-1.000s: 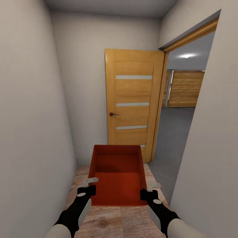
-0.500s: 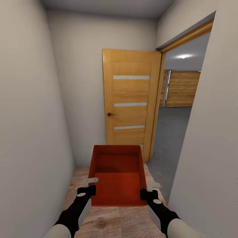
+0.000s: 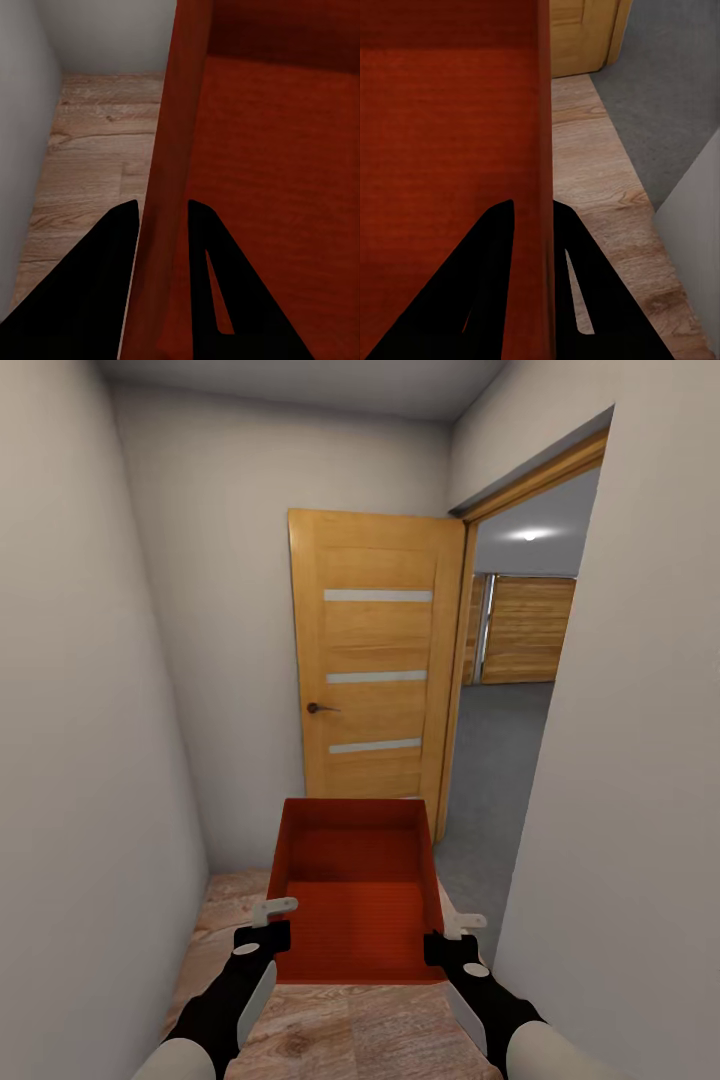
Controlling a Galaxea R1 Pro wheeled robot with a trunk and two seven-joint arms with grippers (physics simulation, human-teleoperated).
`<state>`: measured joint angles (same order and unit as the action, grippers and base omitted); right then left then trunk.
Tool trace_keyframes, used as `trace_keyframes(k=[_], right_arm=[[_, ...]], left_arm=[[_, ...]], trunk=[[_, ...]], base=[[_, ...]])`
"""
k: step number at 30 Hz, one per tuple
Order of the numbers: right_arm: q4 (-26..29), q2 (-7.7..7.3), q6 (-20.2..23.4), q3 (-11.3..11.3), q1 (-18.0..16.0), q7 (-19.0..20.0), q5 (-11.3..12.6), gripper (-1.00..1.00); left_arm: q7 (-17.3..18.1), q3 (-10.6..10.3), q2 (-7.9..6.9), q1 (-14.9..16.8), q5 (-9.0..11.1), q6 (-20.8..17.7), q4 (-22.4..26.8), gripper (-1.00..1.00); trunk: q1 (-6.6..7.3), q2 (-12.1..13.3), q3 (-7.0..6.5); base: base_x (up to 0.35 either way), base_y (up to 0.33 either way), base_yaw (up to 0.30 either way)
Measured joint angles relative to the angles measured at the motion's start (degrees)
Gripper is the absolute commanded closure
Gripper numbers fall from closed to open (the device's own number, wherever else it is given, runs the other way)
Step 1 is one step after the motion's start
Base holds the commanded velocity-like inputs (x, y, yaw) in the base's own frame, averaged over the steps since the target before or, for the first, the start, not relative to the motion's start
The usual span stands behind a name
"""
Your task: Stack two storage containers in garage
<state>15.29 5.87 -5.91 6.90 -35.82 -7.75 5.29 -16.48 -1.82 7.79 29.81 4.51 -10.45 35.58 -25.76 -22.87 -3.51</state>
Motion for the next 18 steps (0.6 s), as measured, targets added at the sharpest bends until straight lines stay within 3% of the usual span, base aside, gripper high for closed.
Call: trace_keyframes(k=[18], right_arm=[[0.0, 0.02, -0.1, 0.1, 0.0, -0.1, 0.1, 1.0]], left_arm=[[0.0, 0.0, -0.03, 0.0, 0.0, 0.0, 0.0, 1.0]], trunk=[[0.0, 0.0, 0.0]], base=[[0.0, 0.0, 0.0]])
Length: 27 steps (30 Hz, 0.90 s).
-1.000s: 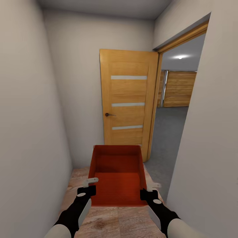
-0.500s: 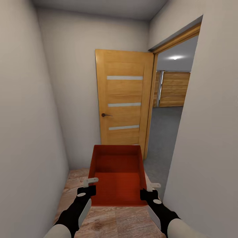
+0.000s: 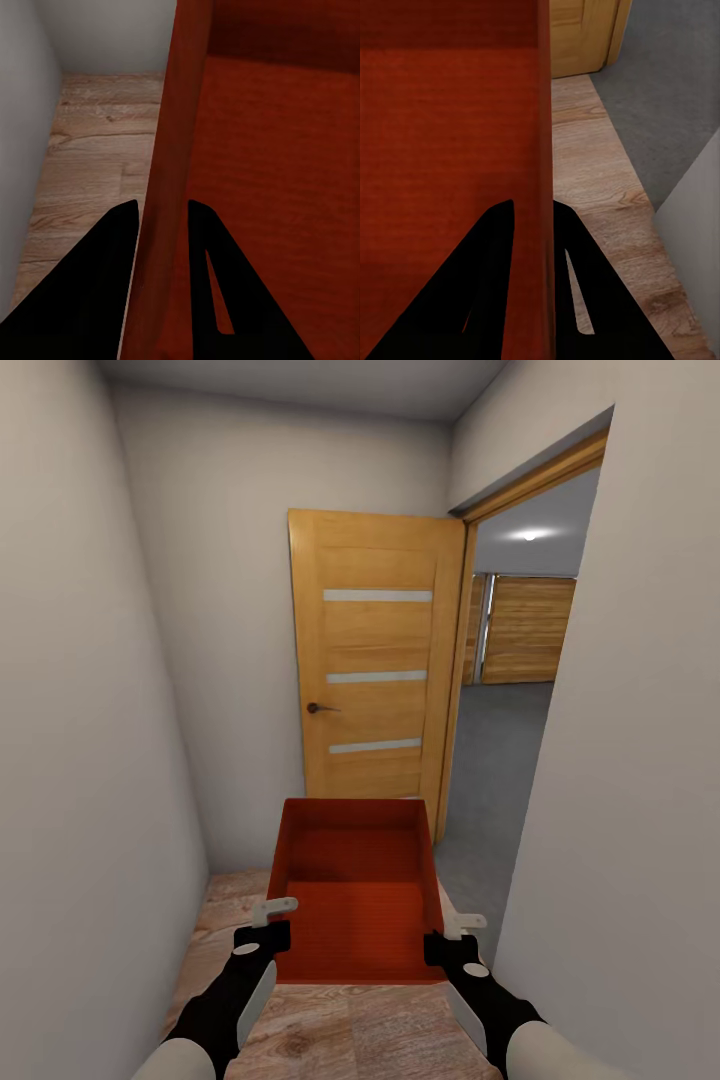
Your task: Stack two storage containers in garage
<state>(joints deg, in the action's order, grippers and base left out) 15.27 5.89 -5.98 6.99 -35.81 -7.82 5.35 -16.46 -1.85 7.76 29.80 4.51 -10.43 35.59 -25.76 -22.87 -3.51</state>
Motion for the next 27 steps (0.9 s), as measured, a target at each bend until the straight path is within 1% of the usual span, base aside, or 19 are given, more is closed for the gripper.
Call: trace_keyframes(k=[7, 21, 27], right_arm=[[0.0, 0.0, 0.2, -0.1, 0.0, 0.1, -0.1, 1.0], [0.1, 0.01, 0.3, -0.2, 0.0, 0.1, -0.3, 1.0], [0.0, 0.01, 0.2, -0.1, 0.0, 0.1, -0.2, 1.0]], left_arm=[[0.0, 0.0, 0.0, 0.0, 0.1, 0.0, 0.0, 1.0], [0.0, 0.0, -0.01, 0.0, 0.2, 0.0, -0.1, 1.0], [0.0, 0.1, 0.01, 0.0, 0.0, 0.0, 0.0, 1.0]], trunk=[[0.0, 0.0, -0.01], [0.0, 0.0, -0.41], [0.0, 0.0, -0.46]], base=[[0.0, 0.0, -0.029], [0.0, 0.0, -0.214], [0.0, 0.0, -0.059]])
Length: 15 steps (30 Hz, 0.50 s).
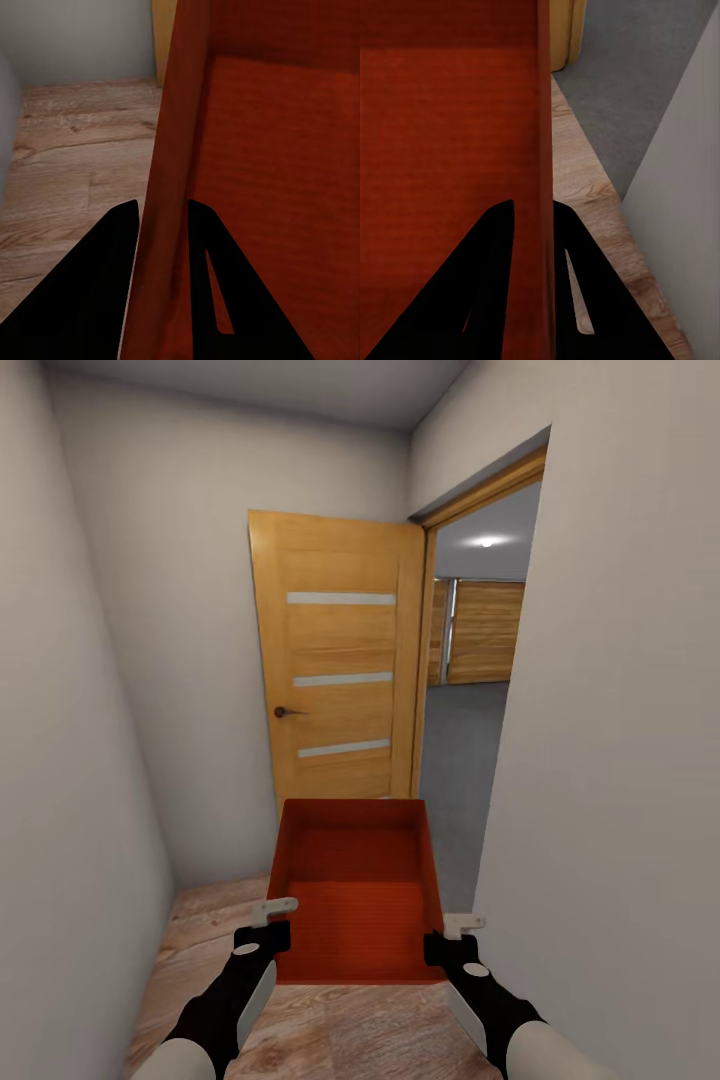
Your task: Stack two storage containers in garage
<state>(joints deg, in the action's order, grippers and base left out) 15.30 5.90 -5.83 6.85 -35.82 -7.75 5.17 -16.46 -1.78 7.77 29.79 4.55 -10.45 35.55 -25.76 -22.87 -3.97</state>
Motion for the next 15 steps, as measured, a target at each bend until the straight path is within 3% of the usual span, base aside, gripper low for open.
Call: trace_keyframes(k=[9, 15], right_arm=[[0.0, 0.03, -0.1, -0.1, 0.0, 0.0, -0.1, 1.0], [0.0, 0.0, -0.1, 0.0, 0.0, 0.0, 0.1, 1.0]], left_arm=[[0.0, -0.2, -0.07, 0.1, 0.1, 0.0, 0.1, 1.0], [0.0, 0.0, 0.01, 0.0, -0.1, -0.1, 0.1, 1.0]], trunk=[[0.0, 0.0, 0.0], [0.02, 0.0, 0.0]], base=[[0.0, 0.0, -0.001], [0.146, 0.059, 0.0]])
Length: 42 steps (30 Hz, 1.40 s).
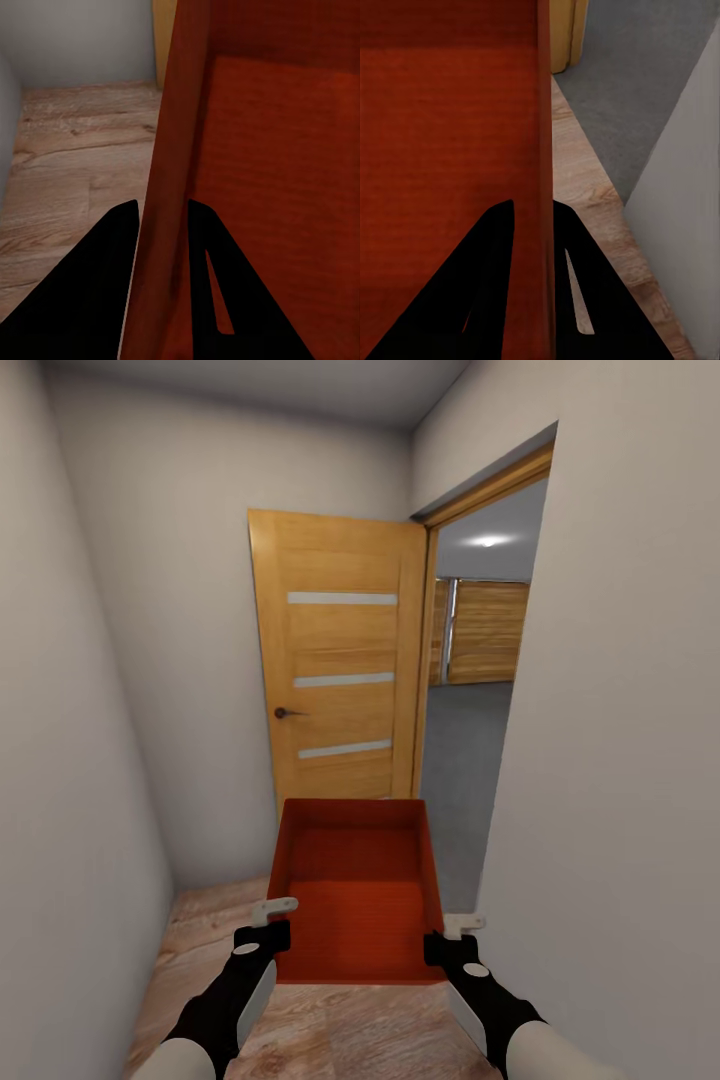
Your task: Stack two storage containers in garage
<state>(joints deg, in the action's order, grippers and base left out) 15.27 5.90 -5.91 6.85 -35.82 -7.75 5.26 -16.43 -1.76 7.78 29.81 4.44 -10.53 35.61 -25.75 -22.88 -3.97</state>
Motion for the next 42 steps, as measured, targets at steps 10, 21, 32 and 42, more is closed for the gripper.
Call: trace_keyframes(k=[10, 21, 32, 42], right_arm=[[0.0, -0.01, 0.0, 0.0, 0.0, 0.0, 0.0, 1.0], [0.1, -0.01, 0.2, -0.1, 0.0, 0.0, -0.1, 1.0], [0.0, -0.05, 0.1, 0.0, 0.0, 0.1, -0.1, 1.0], [0.0, -0.05, 0.1, 0.1, 0.0, 0.0, 0.1, 1.0]], left_arm=[[0.0, 0.0, 0.02, 0.0, 0.0, 0.0, 0.0, 1.0], [0.0, 0.0, -0.01, 0.0, 0.1, 0.0, -0.1, 1.0], [0.0, 0.1, 0.07, 0.0, 0.0, 0.0, 0.0, 1.0], [0.0, 0.2, 0.09, 0.0, -0.1, 0.0, -0.1, 1.0]], trunk=[[0.0, 0.0, 0.0], [-0.01, 0.0, 0.0], [-0.01, 0.0, 0.0], [0.01, 0.0, 0.0]], base=[[0.212, 0.084, -0.005], [0.13, 0.011, -0.202], [0.027, 0.0, -0.171], [0.295, 0.048, -0.001]])
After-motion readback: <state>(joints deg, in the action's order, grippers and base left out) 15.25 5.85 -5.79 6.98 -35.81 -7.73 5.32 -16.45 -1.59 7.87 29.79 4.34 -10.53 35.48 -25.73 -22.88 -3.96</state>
